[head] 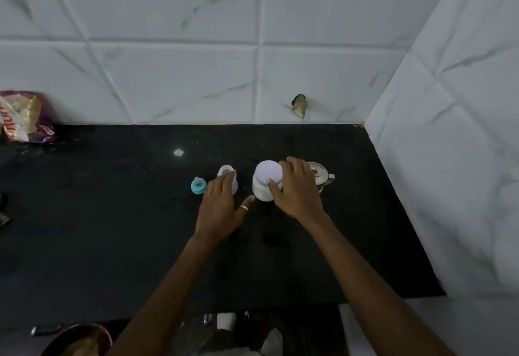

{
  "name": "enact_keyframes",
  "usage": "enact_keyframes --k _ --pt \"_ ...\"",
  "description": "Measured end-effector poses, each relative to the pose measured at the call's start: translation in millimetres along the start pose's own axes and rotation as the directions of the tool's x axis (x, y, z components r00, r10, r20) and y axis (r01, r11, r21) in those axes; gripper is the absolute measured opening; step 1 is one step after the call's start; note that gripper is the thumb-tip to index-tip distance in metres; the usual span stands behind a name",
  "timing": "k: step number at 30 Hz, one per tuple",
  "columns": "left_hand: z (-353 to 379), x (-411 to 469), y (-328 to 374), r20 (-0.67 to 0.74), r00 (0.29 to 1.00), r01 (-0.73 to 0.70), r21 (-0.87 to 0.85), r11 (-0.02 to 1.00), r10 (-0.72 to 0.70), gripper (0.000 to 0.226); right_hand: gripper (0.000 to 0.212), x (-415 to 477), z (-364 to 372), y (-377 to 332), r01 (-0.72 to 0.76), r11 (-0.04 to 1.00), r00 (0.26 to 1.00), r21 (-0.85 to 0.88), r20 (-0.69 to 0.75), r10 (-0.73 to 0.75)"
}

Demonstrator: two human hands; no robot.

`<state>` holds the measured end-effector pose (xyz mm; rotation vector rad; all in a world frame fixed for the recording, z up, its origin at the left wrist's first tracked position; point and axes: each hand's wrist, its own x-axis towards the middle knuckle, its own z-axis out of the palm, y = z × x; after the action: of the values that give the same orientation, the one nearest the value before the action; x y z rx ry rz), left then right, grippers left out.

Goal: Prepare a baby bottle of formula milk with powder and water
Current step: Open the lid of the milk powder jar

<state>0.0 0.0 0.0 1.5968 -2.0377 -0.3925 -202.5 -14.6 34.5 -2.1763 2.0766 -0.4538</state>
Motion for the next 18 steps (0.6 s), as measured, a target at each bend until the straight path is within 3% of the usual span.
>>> enact_keyframes --k 3,8,18 --pt "4 0 -5 0.031 0.998 0.054 -0.166 0.985 -0.050 0.087 0.069 20 3 -12 -0.029 0.999 0.994 -0.041 0.100 0.033" --pt "7 12 -20 0.140 0.986 0.126 -0.290 0.949 -0.088 0.093 0.093 45 16 -28 -0.138 0.980 0.919 -0.146 0.351 0.182" --pt "14 16 -27 0.278 0.956 0.208 -0.398 0.893 -0.099 0.102 0.082 58 29 -35 -0.185 0.960 0.902 -0.212 0.352 0.252"
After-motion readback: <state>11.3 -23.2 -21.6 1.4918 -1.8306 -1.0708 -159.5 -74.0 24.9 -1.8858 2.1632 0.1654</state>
